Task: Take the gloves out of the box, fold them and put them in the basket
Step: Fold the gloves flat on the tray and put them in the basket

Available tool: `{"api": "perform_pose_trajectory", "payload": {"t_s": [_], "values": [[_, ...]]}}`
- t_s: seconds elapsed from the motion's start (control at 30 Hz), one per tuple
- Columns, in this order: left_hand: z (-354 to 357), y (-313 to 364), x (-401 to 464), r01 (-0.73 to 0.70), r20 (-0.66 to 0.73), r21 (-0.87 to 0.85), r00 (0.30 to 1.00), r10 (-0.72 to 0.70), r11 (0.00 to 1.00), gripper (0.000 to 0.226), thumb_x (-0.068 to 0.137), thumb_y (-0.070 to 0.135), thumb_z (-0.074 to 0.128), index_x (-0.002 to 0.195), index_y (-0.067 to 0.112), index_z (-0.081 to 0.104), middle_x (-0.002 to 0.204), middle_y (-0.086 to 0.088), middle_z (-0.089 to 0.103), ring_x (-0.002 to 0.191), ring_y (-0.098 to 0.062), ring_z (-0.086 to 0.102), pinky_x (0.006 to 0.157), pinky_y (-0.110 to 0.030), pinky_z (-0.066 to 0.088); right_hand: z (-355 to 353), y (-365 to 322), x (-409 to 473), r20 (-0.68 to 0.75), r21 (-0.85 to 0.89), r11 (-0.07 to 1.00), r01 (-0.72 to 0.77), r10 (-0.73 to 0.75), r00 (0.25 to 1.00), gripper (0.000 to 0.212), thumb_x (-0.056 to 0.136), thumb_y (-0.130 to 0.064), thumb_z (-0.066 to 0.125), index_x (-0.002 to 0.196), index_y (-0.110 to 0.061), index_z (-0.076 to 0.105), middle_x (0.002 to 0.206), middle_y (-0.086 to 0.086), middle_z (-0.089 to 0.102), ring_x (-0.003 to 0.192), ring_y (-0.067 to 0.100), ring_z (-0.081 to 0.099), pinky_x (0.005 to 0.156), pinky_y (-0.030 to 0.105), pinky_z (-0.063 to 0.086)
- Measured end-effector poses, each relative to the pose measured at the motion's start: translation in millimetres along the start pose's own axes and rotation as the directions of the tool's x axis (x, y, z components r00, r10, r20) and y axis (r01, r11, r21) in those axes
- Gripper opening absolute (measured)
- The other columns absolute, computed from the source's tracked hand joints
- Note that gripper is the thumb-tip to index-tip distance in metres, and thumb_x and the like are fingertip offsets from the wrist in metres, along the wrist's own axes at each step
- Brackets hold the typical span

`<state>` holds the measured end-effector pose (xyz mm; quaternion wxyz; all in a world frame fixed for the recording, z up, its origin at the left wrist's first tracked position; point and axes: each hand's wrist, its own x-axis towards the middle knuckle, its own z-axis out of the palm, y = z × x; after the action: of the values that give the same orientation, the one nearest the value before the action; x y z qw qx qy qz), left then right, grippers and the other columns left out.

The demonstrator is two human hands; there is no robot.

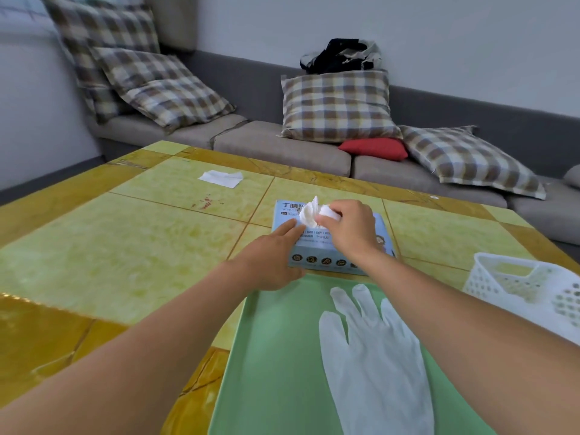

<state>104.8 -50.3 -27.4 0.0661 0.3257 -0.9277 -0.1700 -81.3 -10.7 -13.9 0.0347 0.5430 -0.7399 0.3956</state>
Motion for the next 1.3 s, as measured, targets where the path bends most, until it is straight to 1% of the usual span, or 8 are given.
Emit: {"api": "perform_pose_trajectory", "payload": {"t_s": [0.23,0.5,0.67,0.8,0.87,0.97,1.07,1.3], "values": [[0,4,1,0.026,-0.022,0.035,0.999,-0.026,0.999,0.09,0.093,0.046,0.064,0.16,0.028,0.008,0.167,0.015,0.0,0.131,-0.025,0.051,0.099,-0.036,0.046,0,8,-11,-0.16,0.357,0.934,-0.006,0.067,0.985,0.056,0.086,-0.021,0.078,0.054,-0.002,0.038,0.053,-0.003,0.025,0.054,0.012,0.02,0.053,0.029,0.021],[4,1,5,0.046,-0.005,0.002,0.999,-0.046,0.999,0.096,0.091,0.044,0.069,0.16,0.031,0.004,0.167,0.017,-0.004,0.135,-0.023,0.048,0.096,-0.034,0.045,-2,13,-17,-0.201,0.586,0.81,0.009,0.135,0.97,0.054,0.09,-0.016,0.076,0.052,-0.013,0.038,0.053,-0.011,0.024,0.056,0.012,0.02,0.052,0.027,0.021],[7,2,6,0.058,0.022,-0.003,0.998,-0.058,0.998,0.098,0.091,0.044,0.068,0.161,0.03,0.001,0.167,0.016,-0.008,0.14,-0.023,0.043,0.103,-0.036,0.044,-6,7,-13,-0.071,0.496,0.865,-0.078,0.13,0.989,0.023,0.086,-0.024,0.078,0.092,-0.005,0.065,0.079,0.0,0.063,0.068,0.011,0.052,0.061,0.035,0.043],[8,3,6,0.031,0.012,-0.022,0.999,-0.031,0.999,0.092,0.09,0.041,0.07,0.16,0.03,0.011,0.165,0.017,0.002,0.128,-0.025,0.053,0.095,-0.037,0.049,-7,-9,-2,0.167,0.084,0.976,-0.2,0.184,0.969,0.103,0.059,-0.056,0.091,0.142,-0.021,0.042,0.124,-0.007,0.045,0.109,0.012,0.046,0.087,0.03,0.041],[7,3,5,0.031,0.017,-0.009,0.999,-0.031,0.999,0.094,0.09,0.041,0.069,0.16,0.029,0.008,0.166,0.016,0.001,0.13,-0.025,0.051,0.096,-0.036,0.048,-4,-11,6,0.173,-0.022,0.986,-0.165,0.166,0.971,0.068,0.063,-0.052,0.091,0.114,-0.016,0.063,0.106,-0.001,0.059,0.097,0.017,0.053,0.072,0.03,0.04],[7,2,5,0.048,0.026,0.007,0.999,-0.048,0.999,0.099,0.091,0.043,0.068,0.161,0.028,-0.001,0.167,0.014,-0.009,0.141,-0.022,0.041,0.103,-0.033,0.043,2,-7,5,0.066,0.113,0.983,-0.144,0.137,0.988,0.023,0.078,-0.022,0.085,0.07,-0.011,0.067,0.069,-0.001,0.056,0.068,0.019,0.049,0.052,0.023,0.03],[4,1,5,0.029,0.018,0.015,0.999,-0.029,0.999,0.099,0.091,0.043,0.068,0.161,0.03,0.0,0.167,0.015,-0.008,0.143,-0.022,0.039,0.105,-0.036,0.044,4,2,-5,-0.087,0.248,0.965,-0.084,0.109,0.99,0.01,0.081,-0.016,0.083,0.083,-0.008,0.077,0.083,0.001,0.057,0.071,0.015,0.05,0.058,0.016,0.032],[4,5,2,0.05,-0.009,0.061,0.999,-0.05,0.997,0.1,0.089,0.045,0.07,0.16,0.032,0.001,0.167,0.015,-0.005,0.139,-0.021,0.045,0.1,-0.038,0.049,1,9,-7,-0.177,0.544,0.821,-0.175,0.316,0.932,0.016,0.08,-0.019,0.086,0.086,-0.014,0.072,0.091,0.006,0.071,0.078,0.017,0.061,0.07,0.029,0.049]]}}
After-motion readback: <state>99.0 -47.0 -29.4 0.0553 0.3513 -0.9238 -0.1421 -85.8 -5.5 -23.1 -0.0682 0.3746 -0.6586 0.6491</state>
